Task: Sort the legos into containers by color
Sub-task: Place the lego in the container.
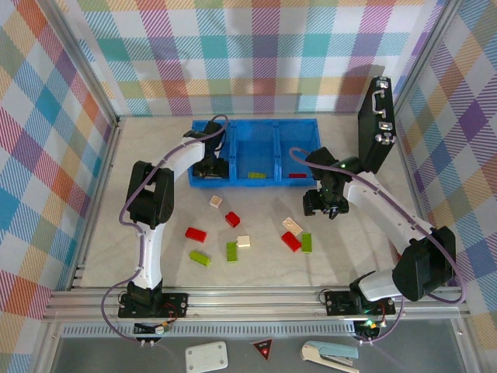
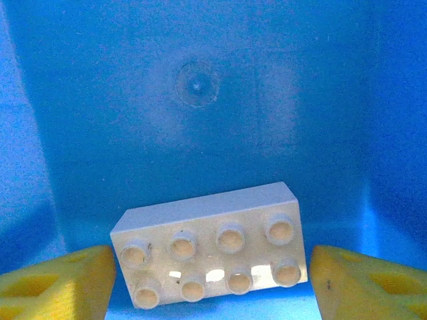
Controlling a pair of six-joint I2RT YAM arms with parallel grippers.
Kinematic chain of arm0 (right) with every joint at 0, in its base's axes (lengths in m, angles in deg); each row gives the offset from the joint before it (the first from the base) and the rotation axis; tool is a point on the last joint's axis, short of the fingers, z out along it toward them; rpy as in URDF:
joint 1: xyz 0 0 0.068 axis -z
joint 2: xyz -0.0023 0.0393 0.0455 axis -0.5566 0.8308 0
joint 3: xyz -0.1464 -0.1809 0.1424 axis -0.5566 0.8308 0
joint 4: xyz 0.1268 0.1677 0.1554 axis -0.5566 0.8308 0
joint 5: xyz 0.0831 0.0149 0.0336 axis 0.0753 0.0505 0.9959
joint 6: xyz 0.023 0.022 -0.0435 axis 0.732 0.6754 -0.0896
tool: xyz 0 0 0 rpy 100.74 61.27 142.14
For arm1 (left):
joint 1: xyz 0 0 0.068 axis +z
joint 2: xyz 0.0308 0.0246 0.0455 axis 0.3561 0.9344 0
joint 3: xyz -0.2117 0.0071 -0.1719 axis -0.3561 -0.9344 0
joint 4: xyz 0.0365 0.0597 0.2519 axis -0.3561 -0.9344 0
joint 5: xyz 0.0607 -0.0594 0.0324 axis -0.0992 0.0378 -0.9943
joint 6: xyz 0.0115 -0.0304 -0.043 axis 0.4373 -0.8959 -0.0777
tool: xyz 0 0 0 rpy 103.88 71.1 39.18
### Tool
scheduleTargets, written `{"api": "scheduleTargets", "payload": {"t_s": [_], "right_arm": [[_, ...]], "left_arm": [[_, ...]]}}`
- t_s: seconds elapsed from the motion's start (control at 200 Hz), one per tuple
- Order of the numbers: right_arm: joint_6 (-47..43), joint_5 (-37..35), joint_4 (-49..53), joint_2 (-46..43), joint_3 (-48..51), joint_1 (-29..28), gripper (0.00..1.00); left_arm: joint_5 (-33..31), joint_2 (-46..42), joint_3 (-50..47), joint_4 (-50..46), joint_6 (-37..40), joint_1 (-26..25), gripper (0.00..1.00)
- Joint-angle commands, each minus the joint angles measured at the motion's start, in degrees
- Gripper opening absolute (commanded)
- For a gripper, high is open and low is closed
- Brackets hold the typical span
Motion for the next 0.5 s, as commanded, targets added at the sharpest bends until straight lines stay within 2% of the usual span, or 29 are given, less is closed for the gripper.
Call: {"api": "scheduleTargets", "payload": {"t_s": [0.0,0.495], "right_arm": [[0.74,1.07,0.52,-0.36,-0.32,-0.49,0.71],[1.96,3.20,-2.75,1.95,2.02,-1.85,0.71]], "left_arm": [[0.13,-4.84,0.69,-3.20,1.32,0.41,0.76],[-1.17,-15.19,-1.56,-6.51,1.99,0.41,0.76]]}}
